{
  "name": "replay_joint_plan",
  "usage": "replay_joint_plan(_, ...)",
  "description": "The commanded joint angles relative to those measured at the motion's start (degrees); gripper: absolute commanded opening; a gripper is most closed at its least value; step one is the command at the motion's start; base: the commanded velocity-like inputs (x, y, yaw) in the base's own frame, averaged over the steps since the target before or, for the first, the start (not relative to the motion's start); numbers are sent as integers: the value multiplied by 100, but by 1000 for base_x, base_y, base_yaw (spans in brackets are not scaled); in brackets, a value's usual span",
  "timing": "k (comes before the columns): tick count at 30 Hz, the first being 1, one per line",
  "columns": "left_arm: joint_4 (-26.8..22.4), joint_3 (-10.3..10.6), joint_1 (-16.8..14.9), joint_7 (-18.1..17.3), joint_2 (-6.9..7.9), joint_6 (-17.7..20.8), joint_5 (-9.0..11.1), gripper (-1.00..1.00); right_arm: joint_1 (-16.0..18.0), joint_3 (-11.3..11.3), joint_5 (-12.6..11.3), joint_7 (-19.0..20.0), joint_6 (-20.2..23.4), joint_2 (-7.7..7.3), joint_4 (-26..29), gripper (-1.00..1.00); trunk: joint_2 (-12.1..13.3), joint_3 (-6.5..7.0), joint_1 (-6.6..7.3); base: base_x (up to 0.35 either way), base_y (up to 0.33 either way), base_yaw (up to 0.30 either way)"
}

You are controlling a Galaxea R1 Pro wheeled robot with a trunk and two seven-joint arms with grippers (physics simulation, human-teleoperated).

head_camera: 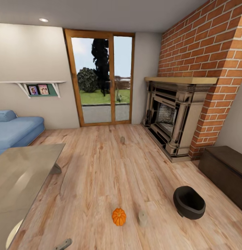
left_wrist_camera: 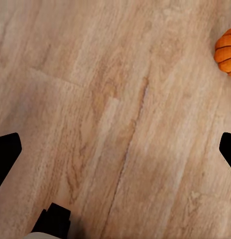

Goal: Place each of the two pumpkins and all three candles from the living room inside a cabinet in the living room (use any cabinet), then make sure every cabinet is closed, and position the cauldron so it is next to a table in the living room.

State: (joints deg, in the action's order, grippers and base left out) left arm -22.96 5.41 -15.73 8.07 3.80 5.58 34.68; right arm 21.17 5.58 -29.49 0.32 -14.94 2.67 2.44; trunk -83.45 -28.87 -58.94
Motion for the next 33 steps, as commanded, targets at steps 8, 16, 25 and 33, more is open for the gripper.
replay_joint_plan(8, -15, 53, 0, 32, 7, 22, 47, 100, 3, 82, -65, 85, -46, -3, 10, 100, -3, -6, 0, 128, -132, 0)
replay_joint_plan(16, -12, 59, 0, -43, 7, -146, 49, 100, 2, 84, -58, 192, -31, -5, 19, 100, -3, -6, 0, 140, -113, 0)
replay_joint_plan(25, 73, 76, 0, -61, -65, -390, 40, 100, 3, 104, -56, 709, -27, -43, 23, 100, -3, -6, 0, 10, -5, 0)
replay_joint_plan(33, 73, 90, 0, -75, -72, -406, 23, 100, 1, 245, -64, 1759, 577, -75, 374, 100, -3, -6, 0, 61, -134, 0)
